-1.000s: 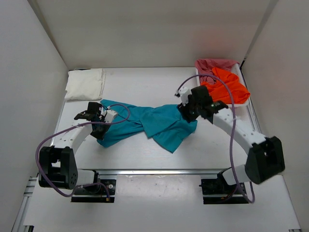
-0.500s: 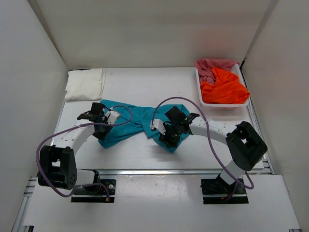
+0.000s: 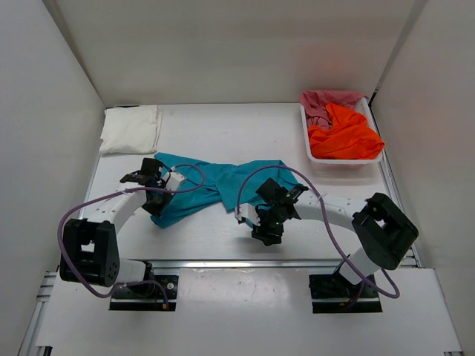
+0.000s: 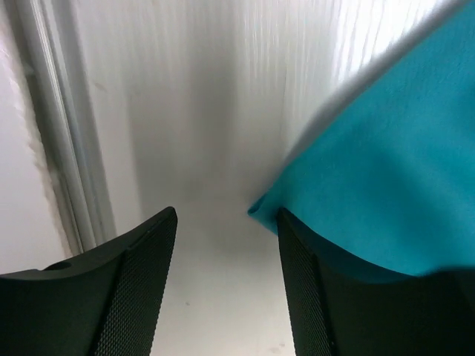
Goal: Fold and stack the t-shirts
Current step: Flatten out the tshirt
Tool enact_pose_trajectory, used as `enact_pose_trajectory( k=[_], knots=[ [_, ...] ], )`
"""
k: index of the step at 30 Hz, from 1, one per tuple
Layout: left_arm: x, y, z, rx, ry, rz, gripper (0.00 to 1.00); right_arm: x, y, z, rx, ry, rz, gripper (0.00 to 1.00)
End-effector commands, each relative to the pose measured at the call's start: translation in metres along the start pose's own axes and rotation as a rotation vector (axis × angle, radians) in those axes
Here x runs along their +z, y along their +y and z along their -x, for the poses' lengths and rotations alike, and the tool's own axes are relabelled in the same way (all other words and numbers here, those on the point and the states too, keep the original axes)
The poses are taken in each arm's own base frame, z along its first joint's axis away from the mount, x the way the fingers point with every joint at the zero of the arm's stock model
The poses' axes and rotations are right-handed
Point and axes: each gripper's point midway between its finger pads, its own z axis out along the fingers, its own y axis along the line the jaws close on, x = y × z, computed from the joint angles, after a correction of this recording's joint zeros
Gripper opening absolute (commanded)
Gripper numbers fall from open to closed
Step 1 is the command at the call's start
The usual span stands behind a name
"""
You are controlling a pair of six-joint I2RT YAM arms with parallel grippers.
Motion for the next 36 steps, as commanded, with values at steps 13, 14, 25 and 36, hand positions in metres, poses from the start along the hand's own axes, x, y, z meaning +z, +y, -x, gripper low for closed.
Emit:
enact_pose_trajectory(
  k=[13,14,25,36],
  knots=[
    [-0.004,0.004,0.013,0.021,-0.05,0.026,0.0,0.023,-0.035,-0.032,0.051,0.097,-0.19,0.14],
    [-0.002,0.003,0.013,0.023,-0.05,0.025,0.0,0.022,-0.038,-0.033,0.051,0.098,-0.198,0.0],
    [-0.054,0.086,0.088,-0.022,-0.189,0.33,0.0,-0.123,-0.257,0.053,0.241,-0.194,-0.722,0.0],
    [-0.298,0.204,0.233,-0.13,-0.841,0.898,0.0,-0.441,-0.36,0.144,0.367,-0.638,-1.4,0.0]
  ],
)
